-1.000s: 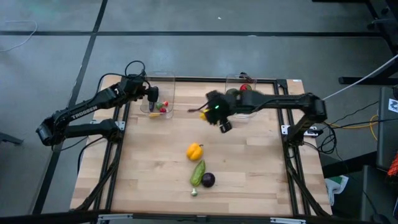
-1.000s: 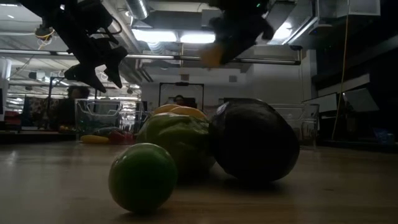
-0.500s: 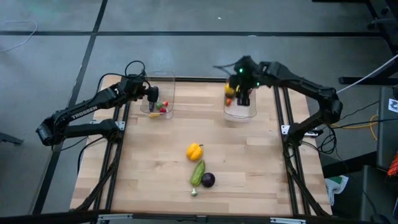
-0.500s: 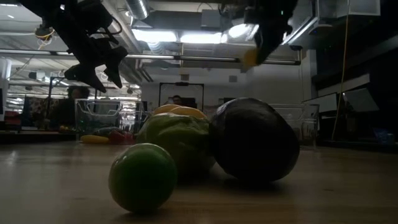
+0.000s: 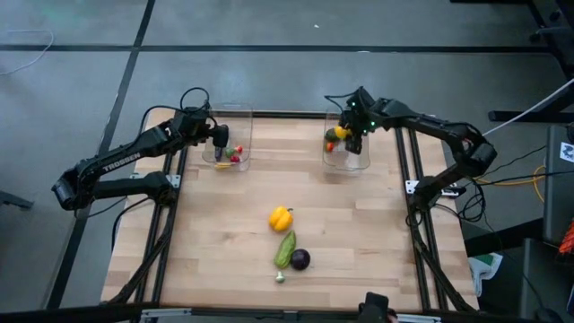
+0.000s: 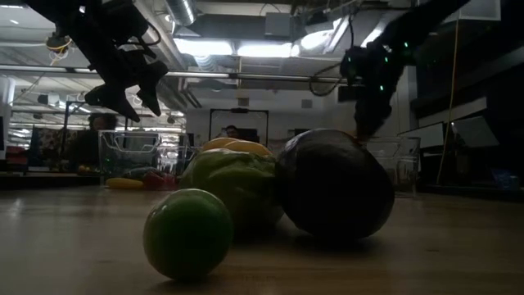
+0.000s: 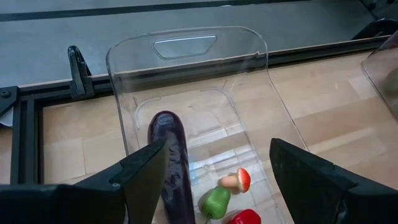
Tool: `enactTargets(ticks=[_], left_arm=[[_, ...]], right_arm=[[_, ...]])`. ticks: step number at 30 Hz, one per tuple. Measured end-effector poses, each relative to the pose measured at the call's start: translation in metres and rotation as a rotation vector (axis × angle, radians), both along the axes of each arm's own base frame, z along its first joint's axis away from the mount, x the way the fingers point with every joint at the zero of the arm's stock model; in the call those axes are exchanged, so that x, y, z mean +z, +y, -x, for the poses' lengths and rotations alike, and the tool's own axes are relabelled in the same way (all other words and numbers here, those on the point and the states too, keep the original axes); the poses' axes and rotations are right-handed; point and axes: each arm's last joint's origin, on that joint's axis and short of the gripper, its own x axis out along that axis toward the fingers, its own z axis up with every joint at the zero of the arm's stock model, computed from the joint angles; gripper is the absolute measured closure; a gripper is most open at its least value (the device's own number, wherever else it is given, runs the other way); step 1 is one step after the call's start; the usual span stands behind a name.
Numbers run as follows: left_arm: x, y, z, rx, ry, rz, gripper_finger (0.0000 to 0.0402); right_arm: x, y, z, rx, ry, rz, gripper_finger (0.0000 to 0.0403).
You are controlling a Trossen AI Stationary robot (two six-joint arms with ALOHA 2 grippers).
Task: Sort produce into baskets
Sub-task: Put the yellow lemon into the right transparent bin
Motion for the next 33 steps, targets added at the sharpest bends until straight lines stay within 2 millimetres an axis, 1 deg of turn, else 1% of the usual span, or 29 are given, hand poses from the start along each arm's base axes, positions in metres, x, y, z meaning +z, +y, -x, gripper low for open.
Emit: enactTargets(ticks=[3,7,17,20,30,33], left_arm=[[0.000,0.000,0.000,0.000,0.000,0.000,0.0125],[0.000,0.000,0.000,0.000,0.000,0.000,0.0125],[0.000,0.000,0.000,-0.004,0.005,-0.002,0.0125],[0.000,0.000,0.000,-0.004,0.005,-0.002,0.0125],[0.000,0.000,0.000,-0.005,0.005,-0.002,0.0125],[0.000,0.000,0.000,-0.004,0.005,-0.002,0.0125]], right_arm=[[-0.019,0.003,0.003,0.000,-0.002,0.005,0.0187],[-0.036,0.006,0.007,0.000,-0.003,0.008,0.0187],[-0.059,0.012,0.013,0.002,-0.015,0.022,0.0187],[-0.062,0.012,0.013,0.002,-0.024,0.030,0.0187],[-0.062,0.012,0.013,0.002,-0.030,0.036,0.0187],[-0.062,0.011,0.013,-0.014,-0.008,0.058,0.0187]])
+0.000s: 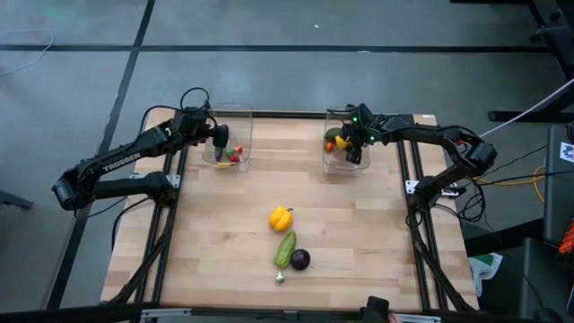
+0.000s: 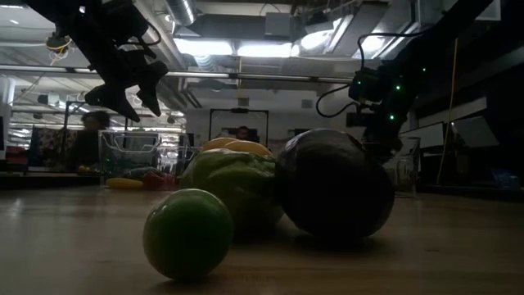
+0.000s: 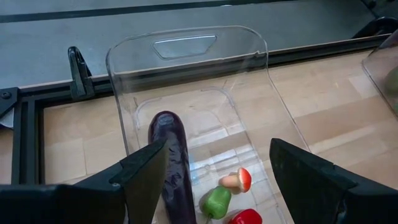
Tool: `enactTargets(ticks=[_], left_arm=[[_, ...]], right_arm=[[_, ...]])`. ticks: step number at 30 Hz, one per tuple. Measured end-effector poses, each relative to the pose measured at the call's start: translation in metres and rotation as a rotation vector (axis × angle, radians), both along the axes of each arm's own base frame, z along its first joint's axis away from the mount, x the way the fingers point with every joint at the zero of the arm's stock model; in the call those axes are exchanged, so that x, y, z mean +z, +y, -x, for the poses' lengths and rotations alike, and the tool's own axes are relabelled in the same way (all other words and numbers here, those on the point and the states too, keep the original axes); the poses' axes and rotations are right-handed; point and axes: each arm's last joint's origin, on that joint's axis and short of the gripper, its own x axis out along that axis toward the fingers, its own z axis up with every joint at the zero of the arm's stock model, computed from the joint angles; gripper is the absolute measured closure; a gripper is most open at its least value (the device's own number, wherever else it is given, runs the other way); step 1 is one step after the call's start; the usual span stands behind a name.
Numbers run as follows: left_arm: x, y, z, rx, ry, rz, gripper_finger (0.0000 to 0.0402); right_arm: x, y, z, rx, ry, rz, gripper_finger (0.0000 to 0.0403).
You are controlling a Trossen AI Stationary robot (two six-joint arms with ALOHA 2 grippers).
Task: Sort produce into baskets
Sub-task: Put the yellow lemon into the right transparent bin, then put the green cucumber into the left transparent bin
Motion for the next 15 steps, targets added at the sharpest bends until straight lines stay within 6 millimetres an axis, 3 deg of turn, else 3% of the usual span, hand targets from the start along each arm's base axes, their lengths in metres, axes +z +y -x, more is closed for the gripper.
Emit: enactTargets(ticks=[4,15], left_arm=[[0.0000,0.0000,0.0000,0.000,0.000,0.000,0.0125],[0.0000,0.0000,0.0000,0.000,-0.001,0.000,0.0125]], right_arm=[[-0.0001,-0.0020,0.0018,-0.043,0.052,0.057,0.0182],[0.0001,-0.0029,0.0024,-0.068,0.073,0.084,0.0114]])
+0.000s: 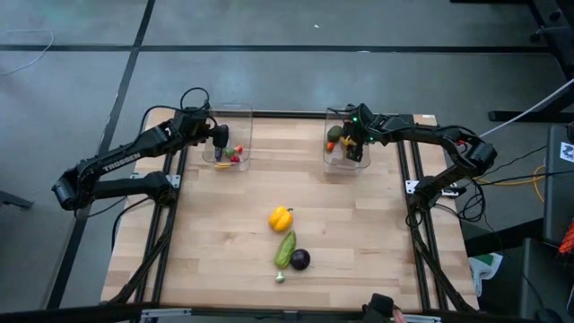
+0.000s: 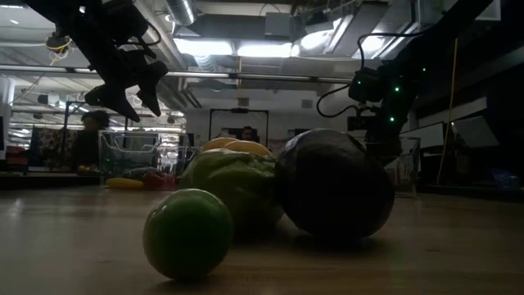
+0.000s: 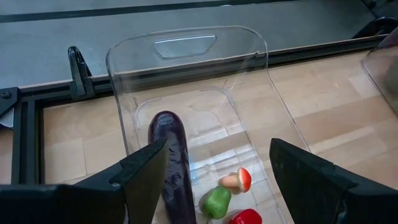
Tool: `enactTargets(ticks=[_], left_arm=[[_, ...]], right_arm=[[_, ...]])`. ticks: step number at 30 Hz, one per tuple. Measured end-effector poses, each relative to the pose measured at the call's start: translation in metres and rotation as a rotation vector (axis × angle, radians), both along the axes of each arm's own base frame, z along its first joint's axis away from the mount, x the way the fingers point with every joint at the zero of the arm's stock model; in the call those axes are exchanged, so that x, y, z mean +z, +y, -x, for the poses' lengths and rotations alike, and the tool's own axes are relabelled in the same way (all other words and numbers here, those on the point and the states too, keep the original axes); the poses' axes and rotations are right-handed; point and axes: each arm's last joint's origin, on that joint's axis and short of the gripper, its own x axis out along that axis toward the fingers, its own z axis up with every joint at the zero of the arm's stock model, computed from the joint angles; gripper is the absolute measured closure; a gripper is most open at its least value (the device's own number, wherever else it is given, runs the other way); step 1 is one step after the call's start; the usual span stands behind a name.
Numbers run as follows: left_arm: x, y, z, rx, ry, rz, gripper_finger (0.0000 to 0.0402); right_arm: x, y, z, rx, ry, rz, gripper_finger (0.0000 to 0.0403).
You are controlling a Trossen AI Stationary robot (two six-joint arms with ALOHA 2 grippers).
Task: Sort produce into baskets
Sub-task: Put the green cucumber into the left transparent bin
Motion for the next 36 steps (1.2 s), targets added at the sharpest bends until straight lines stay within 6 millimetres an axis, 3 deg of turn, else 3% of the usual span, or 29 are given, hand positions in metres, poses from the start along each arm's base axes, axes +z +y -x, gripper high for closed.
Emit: enactTargets(ticks=[8,13,18,26,36], left_arm=[[0.002,0.001,-0.002,0.003,-0.030,-0.019,0.0126],[0.017,0.005,-0.008,-0.041,-0.194,-0.104,0.0126],[0.036,0.001,-0.023,-0.197,-0.389,-0.204,0.0125],[0.044,-0.040,-0.051,-0.463,-0.504,-0.179,0.0125],[0.037,-0.107,-0.081,-0.633,-0.586,0.053,0.0125]], right_arm=[[0.001,-0.001,-0.001,0.005,-0.012,0.007,0.0111],[0.001,-0.001,-0.001,0.006,-0.011,0.006,0.0111],[0.001,-0.001,-0.001,0.006,-0.011,0.006,0.0111],[0.001,-0.001,-0.001,0.007,-0.011,0.006,0.0111],[0.001,-0.001,-0.001,0.008,-0.011,0.005,0.0111]])
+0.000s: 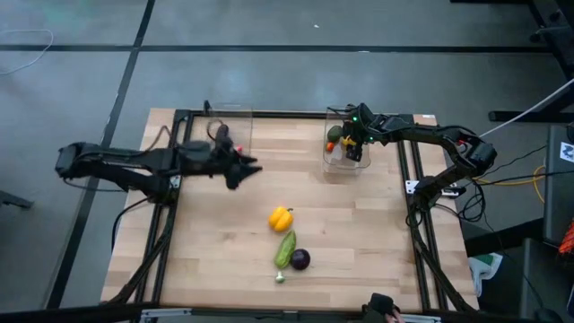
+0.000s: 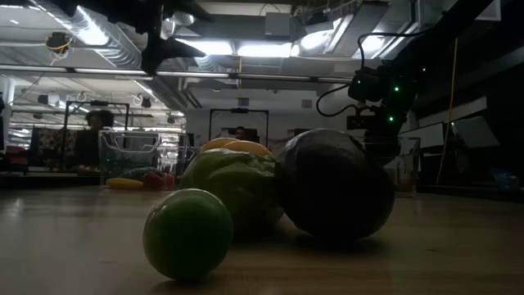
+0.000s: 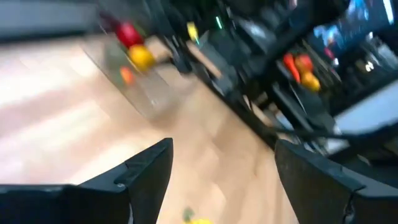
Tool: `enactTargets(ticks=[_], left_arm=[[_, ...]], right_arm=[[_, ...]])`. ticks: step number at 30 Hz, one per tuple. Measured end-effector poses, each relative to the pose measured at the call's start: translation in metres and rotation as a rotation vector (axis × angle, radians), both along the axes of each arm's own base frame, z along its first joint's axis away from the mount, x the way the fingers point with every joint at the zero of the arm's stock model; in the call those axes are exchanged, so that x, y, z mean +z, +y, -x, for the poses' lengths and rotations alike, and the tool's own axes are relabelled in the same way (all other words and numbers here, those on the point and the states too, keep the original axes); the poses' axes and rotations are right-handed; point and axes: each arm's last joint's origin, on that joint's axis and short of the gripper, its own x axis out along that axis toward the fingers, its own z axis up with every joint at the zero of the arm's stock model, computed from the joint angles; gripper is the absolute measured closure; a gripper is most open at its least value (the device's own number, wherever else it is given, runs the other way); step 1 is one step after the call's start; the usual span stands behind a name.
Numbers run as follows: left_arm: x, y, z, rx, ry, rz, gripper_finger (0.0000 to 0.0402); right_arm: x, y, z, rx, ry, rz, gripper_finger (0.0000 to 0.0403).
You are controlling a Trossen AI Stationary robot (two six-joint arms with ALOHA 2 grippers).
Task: Sort produce into baskets
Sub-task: Put the green cucumber into the left transparent bin
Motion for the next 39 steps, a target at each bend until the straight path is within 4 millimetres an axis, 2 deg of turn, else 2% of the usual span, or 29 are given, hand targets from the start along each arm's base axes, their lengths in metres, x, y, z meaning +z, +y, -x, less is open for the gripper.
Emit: enactTargets(ticks=[6,11,16,22,30,39], left_arm=[[-0.010,-0.043,-0.041,-0.131,0.098,0.078,0.0125],[-0.009,-0.074,-0.079,-0.211,0.161,0.117,0.0125],[-0.008,-0.103,-0.110,-0.284,0.348,0.145,0.0125],[-0.010,-0.138,-0.139,-0.287,0.528,0.246,0.0125],[-0.041,-0.171,-0.156,-0.196,0.665,0.397,0.0125],[-0.077,-0.182,-0.161,-0.139,0.771,0.416,0.0125]], right_arm=[[0.000,0.000,0.000,0.000,0.000,0.000,0.0111],[0.000,0.000,0.000,0.000,0.001,-0.001,0.0111],[0.000,0.000,0.000,0.000,0.001,-0.001,0.0111],[0.000,0.000,0.000,0.000,0.000,-0.001,0.0111],[0.000,0.000,0.000,0.000,0.000,0.000,0.0111],[0.000,0.000,0.000,0.000,0.000,-0.001,0.0111]])
